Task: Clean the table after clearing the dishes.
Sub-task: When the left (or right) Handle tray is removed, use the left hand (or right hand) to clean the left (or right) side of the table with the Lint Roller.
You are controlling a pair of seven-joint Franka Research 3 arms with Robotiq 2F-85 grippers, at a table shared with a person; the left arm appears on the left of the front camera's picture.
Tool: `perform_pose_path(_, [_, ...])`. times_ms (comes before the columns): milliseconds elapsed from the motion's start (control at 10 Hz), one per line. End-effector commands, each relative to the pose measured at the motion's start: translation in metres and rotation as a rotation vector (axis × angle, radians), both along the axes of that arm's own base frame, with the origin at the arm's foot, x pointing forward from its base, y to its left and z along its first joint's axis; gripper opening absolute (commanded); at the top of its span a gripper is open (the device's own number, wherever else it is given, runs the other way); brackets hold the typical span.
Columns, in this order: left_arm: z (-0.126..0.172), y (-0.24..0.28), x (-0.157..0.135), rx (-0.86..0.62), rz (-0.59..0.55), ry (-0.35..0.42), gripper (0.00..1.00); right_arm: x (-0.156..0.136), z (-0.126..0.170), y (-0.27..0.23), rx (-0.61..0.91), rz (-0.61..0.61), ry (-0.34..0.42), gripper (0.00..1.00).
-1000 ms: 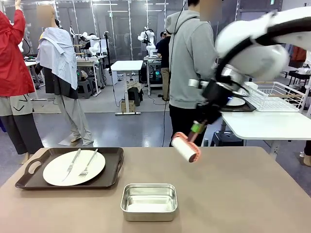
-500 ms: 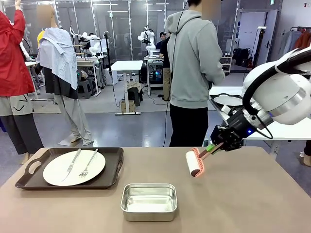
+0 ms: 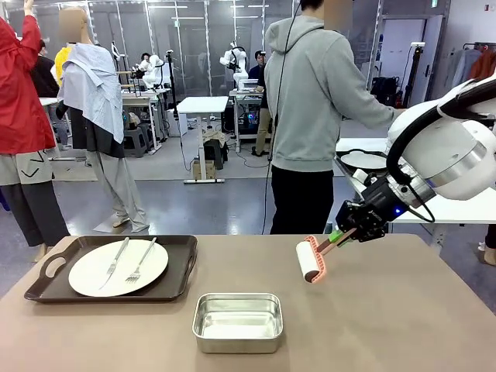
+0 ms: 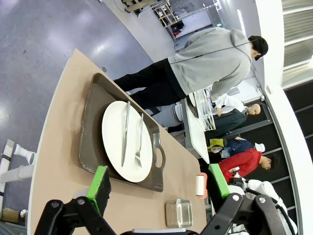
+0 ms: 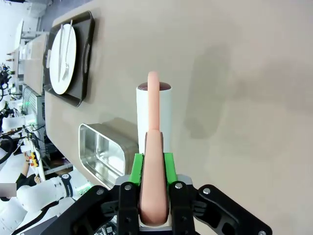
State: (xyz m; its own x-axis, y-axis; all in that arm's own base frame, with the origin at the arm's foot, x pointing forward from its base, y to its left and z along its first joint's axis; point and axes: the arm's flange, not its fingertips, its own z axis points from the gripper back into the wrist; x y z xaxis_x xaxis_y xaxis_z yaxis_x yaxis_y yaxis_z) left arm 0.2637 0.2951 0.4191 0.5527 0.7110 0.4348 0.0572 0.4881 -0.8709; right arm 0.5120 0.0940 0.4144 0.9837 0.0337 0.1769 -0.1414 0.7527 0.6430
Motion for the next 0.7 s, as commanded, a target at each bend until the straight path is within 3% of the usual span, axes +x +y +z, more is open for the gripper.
perform_pose_path(0, [0.001, 0.002, -0.001, -0.011, 0.000, -0.018, 1.00, 0.028, -0.022, 0.032, 0.015, 0.033, 0.041, 0.21])
perform_pose_path(600, [0.001, 0.002, -0.001, -0.011, 0.000, -0.018, 1.00, 0.030, -0.076, 0.024, 0.044, 0.003, 0.091, 0.21])
